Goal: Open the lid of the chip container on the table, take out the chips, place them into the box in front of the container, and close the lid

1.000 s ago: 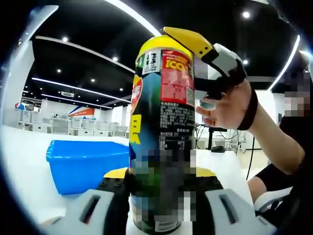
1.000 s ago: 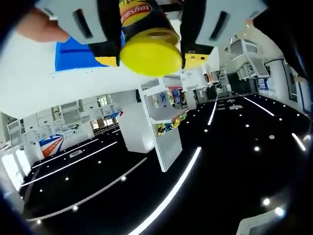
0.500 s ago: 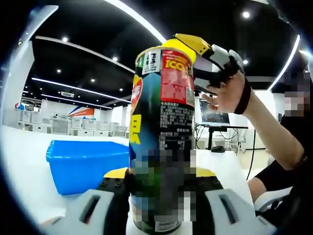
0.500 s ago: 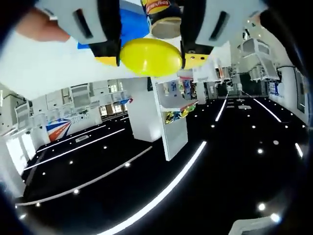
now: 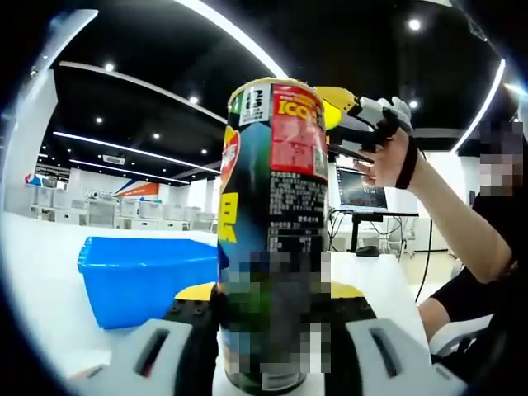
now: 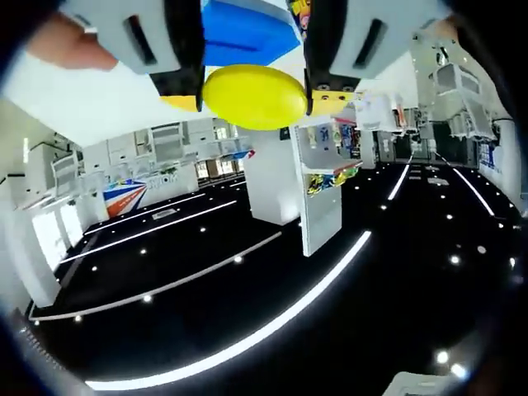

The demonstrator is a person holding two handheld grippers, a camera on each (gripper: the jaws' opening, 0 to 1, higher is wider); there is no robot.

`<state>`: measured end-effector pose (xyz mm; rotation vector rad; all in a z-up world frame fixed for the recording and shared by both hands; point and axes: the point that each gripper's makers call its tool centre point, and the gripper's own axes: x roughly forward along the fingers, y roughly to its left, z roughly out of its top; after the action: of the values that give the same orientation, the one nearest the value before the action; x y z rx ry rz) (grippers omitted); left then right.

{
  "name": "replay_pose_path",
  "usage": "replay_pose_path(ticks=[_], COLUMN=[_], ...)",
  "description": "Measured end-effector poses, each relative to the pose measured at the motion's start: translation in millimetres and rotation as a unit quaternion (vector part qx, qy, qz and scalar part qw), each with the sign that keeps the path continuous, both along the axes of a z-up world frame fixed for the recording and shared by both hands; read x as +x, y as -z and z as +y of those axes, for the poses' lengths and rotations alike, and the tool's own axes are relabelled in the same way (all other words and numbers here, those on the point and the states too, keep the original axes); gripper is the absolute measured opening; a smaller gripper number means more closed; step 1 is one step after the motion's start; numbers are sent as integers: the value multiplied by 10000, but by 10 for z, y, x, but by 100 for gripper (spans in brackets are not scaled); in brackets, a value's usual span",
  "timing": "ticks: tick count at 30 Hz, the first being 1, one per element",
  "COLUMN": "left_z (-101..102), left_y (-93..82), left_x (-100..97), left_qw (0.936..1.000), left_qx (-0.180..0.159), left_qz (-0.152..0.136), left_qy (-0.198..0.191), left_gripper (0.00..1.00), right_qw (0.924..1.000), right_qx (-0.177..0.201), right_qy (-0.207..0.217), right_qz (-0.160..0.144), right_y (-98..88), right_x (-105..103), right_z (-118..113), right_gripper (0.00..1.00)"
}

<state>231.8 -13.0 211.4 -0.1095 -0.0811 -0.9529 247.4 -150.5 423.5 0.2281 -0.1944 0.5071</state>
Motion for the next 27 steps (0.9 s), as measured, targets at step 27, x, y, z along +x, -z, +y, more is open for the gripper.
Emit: replay_pose_path(ticks=[27], left_z=[-1], left_y=[0], left_x=[6], left_qw=[10000], left_qx=[-3], left_qz=[-24], left_qy=[3], left_gripper=[48], right_qw=[9400], right_qx=[-1184], right_qy=[2875], right_qz=[1403], right_y=[1965], right_x=[444], right_z=[-1919], right_gripper=[41])
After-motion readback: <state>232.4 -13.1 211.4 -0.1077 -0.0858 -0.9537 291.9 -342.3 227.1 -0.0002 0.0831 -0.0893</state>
